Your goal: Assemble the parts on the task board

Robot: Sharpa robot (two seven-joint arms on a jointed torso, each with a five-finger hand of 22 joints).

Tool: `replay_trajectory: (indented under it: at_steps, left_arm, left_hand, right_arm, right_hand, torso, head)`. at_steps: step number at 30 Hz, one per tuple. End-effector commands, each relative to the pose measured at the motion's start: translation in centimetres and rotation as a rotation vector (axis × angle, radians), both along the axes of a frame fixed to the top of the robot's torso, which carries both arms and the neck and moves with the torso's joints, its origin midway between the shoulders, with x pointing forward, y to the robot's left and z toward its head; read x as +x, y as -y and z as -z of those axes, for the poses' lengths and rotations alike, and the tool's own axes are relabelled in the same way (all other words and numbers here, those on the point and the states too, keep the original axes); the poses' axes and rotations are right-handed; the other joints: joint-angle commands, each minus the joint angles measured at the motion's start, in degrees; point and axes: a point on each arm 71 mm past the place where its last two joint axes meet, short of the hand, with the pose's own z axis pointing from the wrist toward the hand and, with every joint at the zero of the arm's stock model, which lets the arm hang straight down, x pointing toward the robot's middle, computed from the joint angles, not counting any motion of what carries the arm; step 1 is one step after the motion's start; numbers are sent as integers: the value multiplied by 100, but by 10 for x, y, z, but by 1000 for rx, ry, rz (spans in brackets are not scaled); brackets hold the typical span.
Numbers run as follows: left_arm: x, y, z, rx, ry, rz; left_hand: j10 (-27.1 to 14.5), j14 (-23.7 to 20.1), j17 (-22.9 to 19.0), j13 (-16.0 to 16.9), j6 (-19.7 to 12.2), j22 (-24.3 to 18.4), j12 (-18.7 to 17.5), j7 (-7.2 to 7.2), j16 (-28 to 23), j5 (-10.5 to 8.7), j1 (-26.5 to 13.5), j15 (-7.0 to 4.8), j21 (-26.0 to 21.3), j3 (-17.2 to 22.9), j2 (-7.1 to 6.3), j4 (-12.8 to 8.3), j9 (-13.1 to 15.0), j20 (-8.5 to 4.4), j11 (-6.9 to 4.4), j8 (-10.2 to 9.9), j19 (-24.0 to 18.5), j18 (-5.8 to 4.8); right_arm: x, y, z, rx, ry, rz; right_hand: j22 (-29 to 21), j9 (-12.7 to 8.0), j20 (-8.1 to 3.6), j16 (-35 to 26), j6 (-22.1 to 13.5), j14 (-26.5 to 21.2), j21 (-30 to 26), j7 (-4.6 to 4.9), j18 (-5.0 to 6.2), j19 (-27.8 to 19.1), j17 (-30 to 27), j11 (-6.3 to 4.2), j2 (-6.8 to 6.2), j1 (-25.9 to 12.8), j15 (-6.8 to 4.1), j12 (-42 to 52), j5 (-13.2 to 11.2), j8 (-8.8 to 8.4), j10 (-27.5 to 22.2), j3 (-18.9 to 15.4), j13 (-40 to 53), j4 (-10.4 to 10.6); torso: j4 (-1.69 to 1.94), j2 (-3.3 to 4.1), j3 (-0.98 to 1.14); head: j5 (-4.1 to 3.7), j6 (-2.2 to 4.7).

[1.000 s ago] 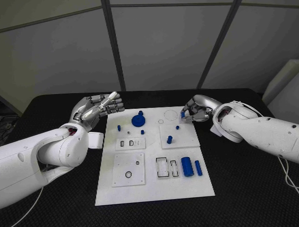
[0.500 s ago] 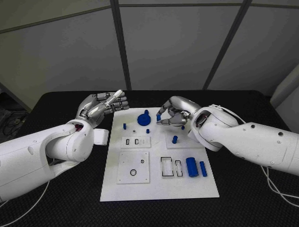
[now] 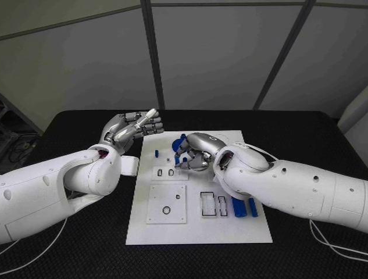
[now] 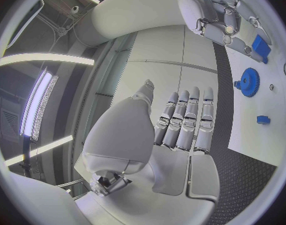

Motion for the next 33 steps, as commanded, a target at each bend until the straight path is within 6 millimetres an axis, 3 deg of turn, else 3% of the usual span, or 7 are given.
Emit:
replay_trajectory:
  at_steps: [1,13,20,33]
  left_arm:
    - [0,2,-2,-2,10,18]
    - [1,3,-1,-2,9,19]
    - [1,3,-1,-2,9,19]
    - [1,2,-1,-2,8,19]
  left_hand:
    - [35,46,3,-4,35,-6,-19,-14,-36,-24,-4,9,28,-1,47,-40,-7,-6,-11,-22,37,92]
    - [37,47,2,-4,36,-7,-20,-14,-39,-25,-9,9,28,-3,47,-40,-8,-7,-11,-25,38,92]
    - [37,47,2,-4,36,-7,-20,-14,-39,-25,-9,9,28,-3,47,-40,-8,-7,-11,-25,38,92]
    - [38,47,2,-4,38,-8,-22,-14,-42,-26,-13,9,29,-5,47,-41,-8,-7,-12,-27,39,91]
  right_arm:
    - [-3,-5,6,-51,20,-10]
    - [-8,-11,17,-90,0,-27]
    - [-8,-10,20,-102,-4,-20]
    - [-6,-7,24,-138,-18,-14]
  right_hand:
    - [-4,50,-33,22,169,581,8,-146,-38,-26,1492,-36,0,-10,-36,1,42,76,226,13,958,35]
    - [-10,48,-35,20,165,580,4,-146,-37,-29,1487,-36,-15,-35,-38,-2,57,77,225,6,956,40]
    - [-13,47,-36,19,162,579,2,-144,-36,-30,1482,-36,-22,-48,-38,-9,60,77,219,3,948,43]
    - [-64,17,-30,13,56,575,-28,-103,-29,-60,1467,-7,-111,-144,-21,-69,65,29,168,-25,888,53]
  torso:
    - [-2,6,7]
    - [-8,8,10]
    - [4,4,2]
    - [-8,5,5]
  head:
    - [22,-32]
    - [67,-80]
    - [34,-96]
    - [34,-130]
